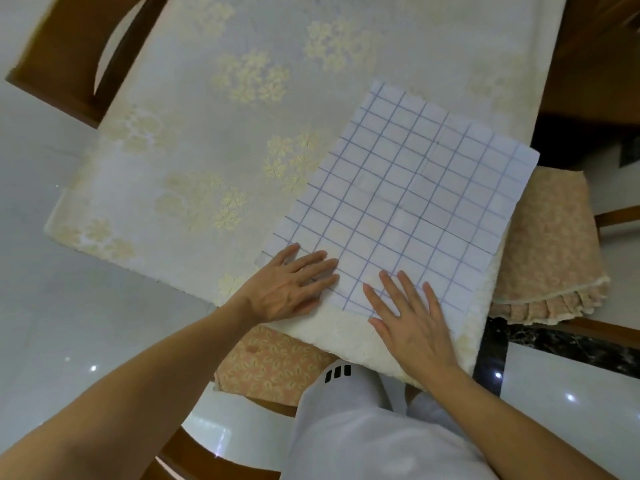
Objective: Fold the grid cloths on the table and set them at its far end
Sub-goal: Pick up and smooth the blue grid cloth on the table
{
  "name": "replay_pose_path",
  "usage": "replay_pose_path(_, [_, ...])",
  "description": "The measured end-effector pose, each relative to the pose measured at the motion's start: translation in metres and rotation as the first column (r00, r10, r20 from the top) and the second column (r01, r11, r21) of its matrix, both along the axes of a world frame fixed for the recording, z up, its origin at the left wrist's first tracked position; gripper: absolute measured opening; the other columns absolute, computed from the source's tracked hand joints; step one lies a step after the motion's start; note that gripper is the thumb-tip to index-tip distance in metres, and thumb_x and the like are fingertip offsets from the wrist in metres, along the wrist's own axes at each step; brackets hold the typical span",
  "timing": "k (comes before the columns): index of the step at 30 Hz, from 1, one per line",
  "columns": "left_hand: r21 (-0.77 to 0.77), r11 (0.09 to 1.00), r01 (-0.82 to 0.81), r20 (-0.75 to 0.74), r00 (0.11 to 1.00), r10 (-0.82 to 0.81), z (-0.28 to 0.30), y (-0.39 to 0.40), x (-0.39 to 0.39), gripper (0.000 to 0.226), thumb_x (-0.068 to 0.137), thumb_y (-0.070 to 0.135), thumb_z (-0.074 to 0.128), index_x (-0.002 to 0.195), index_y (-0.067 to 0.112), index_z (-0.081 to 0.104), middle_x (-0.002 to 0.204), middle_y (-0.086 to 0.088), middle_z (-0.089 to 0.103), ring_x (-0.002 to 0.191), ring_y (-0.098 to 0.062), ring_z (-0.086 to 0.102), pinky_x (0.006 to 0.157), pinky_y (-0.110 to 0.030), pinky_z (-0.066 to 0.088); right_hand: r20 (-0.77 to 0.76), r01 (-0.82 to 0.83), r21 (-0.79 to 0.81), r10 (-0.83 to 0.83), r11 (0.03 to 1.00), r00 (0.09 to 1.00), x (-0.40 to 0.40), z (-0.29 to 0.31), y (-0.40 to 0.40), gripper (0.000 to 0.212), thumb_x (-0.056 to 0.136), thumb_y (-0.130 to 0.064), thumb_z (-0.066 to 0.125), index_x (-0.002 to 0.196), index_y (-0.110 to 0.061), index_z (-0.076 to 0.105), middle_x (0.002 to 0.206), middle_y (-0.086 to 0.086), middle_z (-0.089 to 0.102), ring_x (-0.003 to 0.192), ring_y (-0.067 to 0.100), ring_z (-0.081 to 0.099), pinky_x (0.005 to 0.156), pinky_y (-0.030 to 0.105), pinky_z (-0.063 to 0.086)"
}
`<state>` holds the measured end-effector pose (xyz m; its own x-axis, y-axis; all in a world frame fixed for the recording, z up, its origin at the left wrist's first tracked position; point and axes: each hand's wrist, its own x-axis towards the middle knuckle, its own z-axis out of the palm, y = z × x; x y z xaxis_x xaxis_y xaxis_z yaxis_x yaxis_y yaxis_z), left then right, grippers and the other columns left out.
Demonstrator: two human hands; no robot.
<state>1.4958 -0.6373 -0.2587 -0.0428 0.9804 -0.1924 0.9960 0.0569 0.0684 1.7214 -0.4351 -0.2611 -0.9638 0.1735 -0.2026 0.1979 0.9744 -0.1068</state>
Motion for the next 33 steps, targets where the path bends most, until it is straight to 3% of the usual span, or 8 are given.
replay_pose_path(6, [0.032, 0.999, -0.039, -0.005, 0.999, 0.039, 0.003, 0.005, 0.006, 0.061, 0.1, 0.055, 0.039, 0.149, 0.021, 0.043, 0.154, -0.008, 0.043, 0.141, -0.027, 0.042, 0.112, -0.06, 0.031, -0.097, 0.039, -0.055, -0.045, 0.998, 0.994, 0.0, -0.004, 0.002, 0.073, 0.086, -0.003, 0.068, 0.149, -0.026, 0.04, 0.158, 0.005, 0.036, 0.145, 0.03, 0.033, 0.112, 0.057, 0.028])
replay_pose_path(11, [0.061, 0.993, -0.099, -0.008, 0.995, 0.1, 0.005, 0.01, 0.012, 0.064, 0.093, 0.041, 0.049, 0.151, 0.019, 0.038, 0.155, -0.007, 0.043, 0.139, -0.028, 0.043, 0.111, -0.061, 0.031, -0.114, 0.084, -0.257, -0.117, 0.963, 0.987, 0.003, 0.008, 0.006, 0.048, 0.104, -0.026, 0.037, 0.151, -0.033, 0.033, 0.158, 0.002, 0.035, 0.145, 0.026, 0.033, 0.113, 0.053, 0.032])
replay_pose_path(15, [0.079, 0.981, -0.177, 0.04, 0.984, 0.175, 0.008, 0.013, 0.019, 0.062, 0.092, 0.028, 0.046, 0.153, 0.02, 0.036, 0.154, -0.005, 0.043, 0.14, -0.028, 0.043, 0.113, -0.056, 0.032, -0.118, 0.109, -0.334, -0.156, 0.936, 0.981, 0.007, 0.022, 0.01, 0.049, 0.107, -0.04, 0.015, 0.15, -0.034, 0.036, 0.157, 0.0, 0.036, 0.144, 0.023, 0.035, 0.114, 0.048, 0.033])
replay_pose_path(18, [0.058, 0.96, -0.274, 0.094, 0.959, 0.268, 0.015, 0.015, 0.029, 0.057, 0.095, 0.024, 0.04, 0.152, 0.021, 0.038, 0.152, -0.005, 0.046, 0.14, -0.028, 0.043, 0.113, -0.053, 0.034, -0.116, 0.114, -0.291, -0.153, 0.95, 0.981, 0.01, 0.028, 0.013, 0.05, 0.104, -0.047, 0.023, 0.152, -0.033, 0.031, 0.159, -0.001, 0.033, 0.145, 0.021, 0.033, 0.115, 0.05, 0.03])
replay_pose_path(21, [0.025, 0.924, -0.381, 0.103, 0.921, 0.377, 0.026, 0.016, 0.045, 0.057, 0.094, 0.027, 0.036, 0.15, 0.02, 0.04, 0.15, -0.004, 0.048, 0.137, -0.028, 0.046, 0.112, -0.052, 0.036, -0.069, 0.064, -0.216, -0.081, 0.974, 0.994, 0.013, 0.031, 0.012, 0.076, 0.092, -0.057, 0.047, 0.157, -0.031, 0.016, 0.162, 0.0, 0.026, 0.148, 0.021, 0.025, 0.117, 0.053, 0.025])
replay_pose_path(25, [-0.004, 0.883, -0.469, 0.092, 0.879, 0.468, 0.041, 0.018, 0.072, 0.057, 0.094, 0.031, 0.036, 0.149, 0.019, 0.042, 0.149, -0.004, 0.05, 0.134, -0.029, 0.049, 0.111, -0.053, 0.038, -0.006, 0.012, -0.162, -0.013, 0.987, 1.0, 0.021, 0.028, 0.011, 0.102, 0.078, -0.044, 0.072, 0.158, -0.028, 0.009, 0.164, 0.003, 0.021, 0.149, 0.025, 0.024, 0.116, 0.056, 0.025])
replay_pose_path(30, [-0.053, 0.836, -0.546, 0.041, 0.836, 0.548, 0.058, 0.013, 0.112, 0.058, 0.095, 0.035, 0.031, 0.151, 0.021, 0.039, 0.152, -0.004, 0.047, 0.137, -0.028, 0.046, 0.114, -0.053, 0.034, -0.105, -0.08, -0.136, 0.066, 0.987, 0.992, 0.048, 0.031, 0.027, 0.085, 0.081, -0.028, 0.07, 0.155, -0.025, 0.027, 0.159, 0.002, 0.032, 0.144, 0.025, 0.034, 0.115, 0.05, 0.022])
replay_pose_path(33, [-0.066, 0.784, -0.617, 0.021, 0.785, 0.619, 0.069, 0.009, 0.141, 0.058, 0.097, 0.036, 0.029, 0.153, 0.023, 0.034, 0.154, -0.004, 0.043, 0.14, -0.027, 0.042, 0.116, -0.052, 0.031, -0.22, -0.179, -0.111, 0.151, 0.978, 0.964, 0.071, 0.035, 0.043, 0.064, 0.09, -0.024, 0.057, 0.15, -0.022, 0.038, 0.154, 0.004, 0.041, 0.141, 0.026, 0.041, 0.113, 0.05, 0.032])
